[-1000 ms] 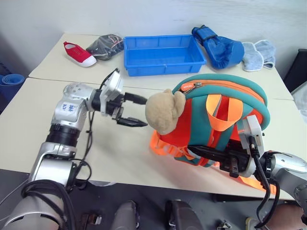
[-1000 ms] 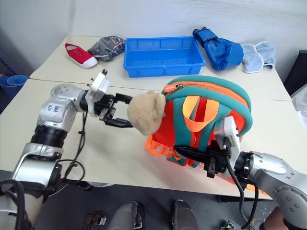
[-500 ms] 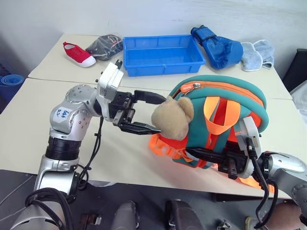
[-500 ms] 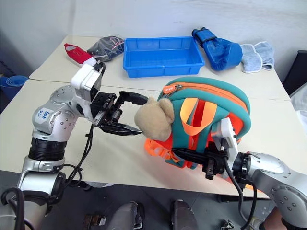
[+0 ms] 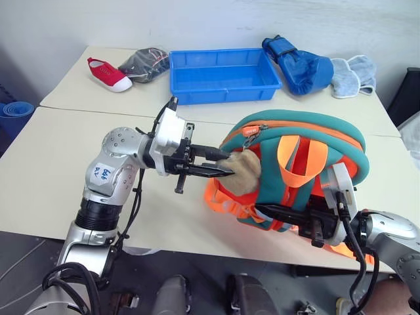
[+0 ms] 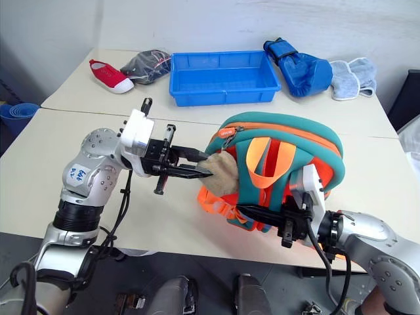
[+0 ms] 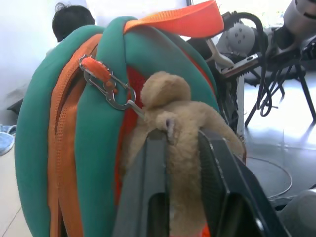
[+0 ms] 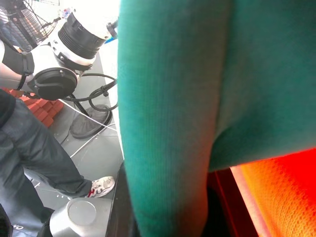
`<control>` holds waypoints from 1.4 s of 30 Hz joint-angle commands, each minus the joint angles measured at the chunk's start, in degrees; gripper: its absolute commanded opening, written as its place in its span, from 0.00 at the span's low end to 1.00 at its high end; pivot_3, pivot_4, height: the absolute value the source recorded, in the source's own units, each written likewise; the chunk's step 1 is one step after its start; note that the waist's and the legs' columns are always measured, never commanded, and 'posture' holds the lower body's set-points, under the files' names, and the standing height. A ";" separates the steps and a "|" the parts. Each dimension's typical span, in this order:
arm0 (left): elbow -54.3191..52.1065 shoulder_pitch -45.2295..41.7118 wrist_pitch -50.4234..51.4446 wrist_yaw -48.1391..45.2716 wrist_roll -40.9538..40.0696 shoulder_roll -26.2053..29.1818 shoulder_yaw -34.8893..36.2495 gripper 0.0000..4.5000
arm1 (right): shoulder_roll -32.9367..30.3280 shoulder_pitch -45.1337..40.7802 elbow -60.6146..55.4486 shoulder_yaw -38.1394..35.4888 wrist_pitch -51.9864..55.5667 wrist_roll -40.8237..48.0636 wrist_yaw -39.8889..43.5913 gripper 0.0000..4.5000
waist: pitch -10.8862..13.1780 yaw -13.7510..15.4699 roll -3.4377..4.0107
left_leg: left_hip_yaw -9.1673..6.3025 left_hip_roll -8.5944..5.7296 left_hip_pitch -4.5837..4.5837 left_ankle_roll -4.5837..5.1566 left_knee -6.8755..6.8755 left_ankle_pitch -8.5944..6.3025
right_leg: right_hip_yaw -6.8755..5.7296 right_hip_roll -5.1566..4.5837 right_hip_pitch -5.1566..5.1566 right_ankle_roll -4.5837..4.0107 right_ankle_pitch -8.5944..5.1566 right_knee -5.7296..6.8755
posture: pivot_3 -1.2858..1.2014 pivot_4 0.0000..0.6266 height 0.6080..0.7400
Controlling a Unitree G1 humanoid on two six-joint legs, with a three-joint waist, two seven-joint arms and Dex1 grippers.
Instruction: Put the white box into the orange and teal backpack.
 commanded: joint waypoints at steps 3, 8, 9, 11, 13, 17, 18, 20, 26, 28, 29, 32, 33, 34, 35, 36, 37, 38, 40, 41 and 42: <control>0.62 -2.41 1.93 -0.09 -1.79 1.69 2.12 0.01 | 1.94 2.23 -1.13 -2.89 -2.45 0.54 -1.05 0.00 | 0.00 -0.01 0.00 | -0.01 0.01 -0.01 0.00 -0.01 0.00 | 0.00 0.00 0.00 0.00 0.00 0.00 | 0.52 0.24 1.00; 8.92 -7.80 1.82 0.52 0.26 6.83 5.49 0.01 | 2.58 7.53 -1.96 -8.12 -3.00 3.42 -2.27 0.00 | 0.00 -0.04 0.00 | 0.00 0.01 0.00 0.00 -0.01 0.00 | -0.01 0.01 -0.01 0.00 0.00 0.02 | 0.52 0.24 1.00; 11.01 -9.05 1.29 1.13 0.92 7.32 5.97 0.01 | 2.68 8.22 -2.10 -8.95 -3.17 3.84 -2.47 0.00 | 0.00 -0.01 0.00 | 0.00 0.00 0.03 0.00 -0.01 0.00 | -0.01 0.01 0.00 0.00 0.00 0.02 | 0.52 0.24 1.00; 18.03 -13.40 0.53 3.61 2.04 8.25 7.76 0.01 | 3.09 9.66 -2.03 -10.99 -3.78 4.38 -3.00 0.00 | 0.00 0.03 0.00 | 0.01 0.00 0.02 0.00 0.00 0.00 | -0.02 0.02 0.00 0.00 0.00 0.04 | 0.52 0.24 1.00; 25.83 -17.25 -1.57 4.87 4.34 9.47 8.55 0.01 | 3.69 10.75 -1.78 -12.48 -4.52 4.73 -3.62 0.00 | 0.00 0.04 0.00 | 0.01 -0.01 0.02 0.03 0.00 -0.01 | -0.02 0.02 -0.01 0.00 0.00 0.03 | 0.52 0.24 1.00; 38.57 -19.21 -12.23 3.16 13.08 11.84 4.23 0.01 | 5.07 11.58 -1.90 -12.86 -5.33 6.24 -5.22 0.00 | 0.00 -0.09 0.01 | 0.11 -0.03 0.04 0.05 -0.03 -0.03 | 0.00 0.02 -0.01 0.01 0.00 -0.01 | 0.52 0.24 1.00; 40.96 -19.29 -13.90 2.82 14.72 11.86 3.09 0.01 | 5.34 11.67 -2.07 -12.56 -5.51 6.35 -5.60 0.00 | 0.00 -0.10 0.01 | 0.17 -0.03 0.09 0.05 -0.07 -0.03 | 0.04 0.03 -0.01 0.01 0.00 0.00 | 0.52 0.24 1.00; 44.52 -18.65 -17.19 2.30 17.83 11.11 0.58 0.01 | 6.22 11.80 -2.36 -11.84 -5.99 6.69 -6.65 0.00 | 0.00 -0.08 0.00 | 0.17 -0.01 0.09 0.05 -0.07 -0.03 | 0.04 0.06 -0.04 0.00 0.00 0.01 | 0.52 0.24 1.00; 41.14 -12.37 -17.25 -1.61 19.75 6.27 -4.61 0.01 | 7.74 12.09 -3.63 -10.02 -6.64 6.61 -8.52 0.00 | -0.01 -0.04 0.00 | 0.17 -0.01 0.07 0.16 -0.06 -0.09 | 0.09 0.01 -0.03 0.00 0.00 0.02 | 0.52 0.24 1.00; 37.48 -9.32 -16.34 -2.31 19.54 4.68 -5.70 0.01 | 8.31 12.08 -3.97 -9.01 -6.87 6.17 -8.97 0.00 | -0.01 -0.03 0.00 | 0.16 0.00 0.07 0.15 -0.07 -0.09 | 0.10 0.00 -0.03 0.00 0.00 0.02 | 0.52 0.24 1.00; 35.34 -7.43 -15.86 -2.62 19.37 3.86 -6.38 0.01 | 8.72 11.96 -4.23 -8.05 -6.92 5.69 -9.16 0.00 | -0.01 -0.03 0.00 | 0.16 0.00 0.06 0.13 -0.06 -0.08 | 0.11 -0.01 -0.04 0.00 0.00 0.03 | 0.52 0.24 1.00; 31.30 -3.39 -17.05 -0.97 19.39 1.52 -6.65 0.01 | 9.73 11.86 -4.74 -5.46 -7.46 3.61 -9.14 0.00 | -0.01 -0.06 0.00 | 0.16 0.02 0.08 0.13 -0.07 -0.08 | 0.12 0.00 -0.04 0.00 0.00 0.04 | 0.52 0.24 1.00; 30.35 -2.40 -17.44 -0.39 19.33 1.11 -6.31 0.01 | 10.33 11.86 -4.74 -4.74 -7.91 2.90 -9.29 0.00 | -0.02 0.00 0.01 | 0.15 0.02 0.08 0.13 -0.06 -0.08 | 0.11 0.00 -0.04 0.00 0.00 0.05 | 0.52 0.24 1.00; 29.57 -1.62 -17.45 0.36 19.39 0.86 -5.96 0.01 | 10.97 11.88 -4.69 -4.11 -8.40 2.30 -9.46 0.00 | -0.02 0.09 0.01 | 0.14 0.01 0.11 0.16 -0.06 -0.10 | 0.12 -0.01 -0.02 0.00 0.00 0.06 | 0.52 0.24 1.00; 28.92 -0.87 -17.44 0.76 19.42 0.92 -5.70 0.01 | 11.83 11.85 -4.49 -3.31 -9.16 1.22 -9.45 0.00 | -0.03 0.10 0.01 | 0.13 0.01 0.11 0.18 -0.06 -0.11 | 0.11 -0.02 -0.01 0.00 0.00 0.06 | 0.52 0.24 1.00; 28.44 -0.19 -17.71 1.00 19.51 1.19 -5.42 0.01 | 12.71 11.77 -4.10 -2.35 -10.33 -1.06 -9.35 0.00 | -0.03 0.07 0.01 | 0.13 0.00 0.11 0.20 -0.06 -0.12 | 0.11 -0.04 -0.01 0.00 0.00 0.06 | 0.52 0.24 1.00; 28.22 0.31 -18.37 1.88 19.32 1.55 -4.33 0.01 | 12.94 12.02 -3.06 -0.68 -10.39 -3.69 -9.58 0.00 | -0.03 0.01 0.02 | 0.14 0.00 0.12 0.21 -0.06 -0.13 | 0.11 -0.04 -0.01 0.00 0.00 0.06 | 0.52 0.24 1.00; 28.13 0.56 -19.31 3.25 18.49 1.61 -2.47 0.01 | 13.39 12.34 -2.12 0.70 -11.66 -7.54 -9.80 0.00 | -0.04 0.01 0.03 | 0.14 0.00 0.12 0.20 -0.06 -0.12 | 0.11 -0.04 -0.01 0.00 0.00 0.06 | 0.52 0.24 1.00; 27.41 0.83 -18.38 5.52 16.05 2.22 1.39 0.13 | 13.22 13.48 -1.47 2.09 -13.71 -12.09 -8.23 0.15 | -0.04 -0.02 0.02 | 0.14 0.00 0.12 0.20 -0.06 -0.12 | 0.11 -0.03 -0.01 0.00 0.00 0.06 | 0.52 0.24 1.00; 26.72 1.23 -17.65 5.11 14.92 3.07 2.61 0.17 | 12.96 13.97 -1.53 2.27 -15.37 -14.33 -7.05 0.20 | -0.04 -0.02 0.02 | 0.14 0.00 0.11 0.19 -0.06 -0.12 | 0.10 -0.03 -0.03 0.00 0.00 0.07 | 0.52 0.24 1.00; 25.36 3.00 -16.03 2.88 13.96 6.12 3.75 0.23 | 12.11 14.97 -2.07 0.79 -17.88 -17.10 -5.74 0.27 | -0.04 -0.10 0.02 | 0.14 0.00 0.11 0.19 -0.06 -0.12 | 0.10 -0.03 -0.03 0.00 0.00 0.08 | 0.52 0.24 1.00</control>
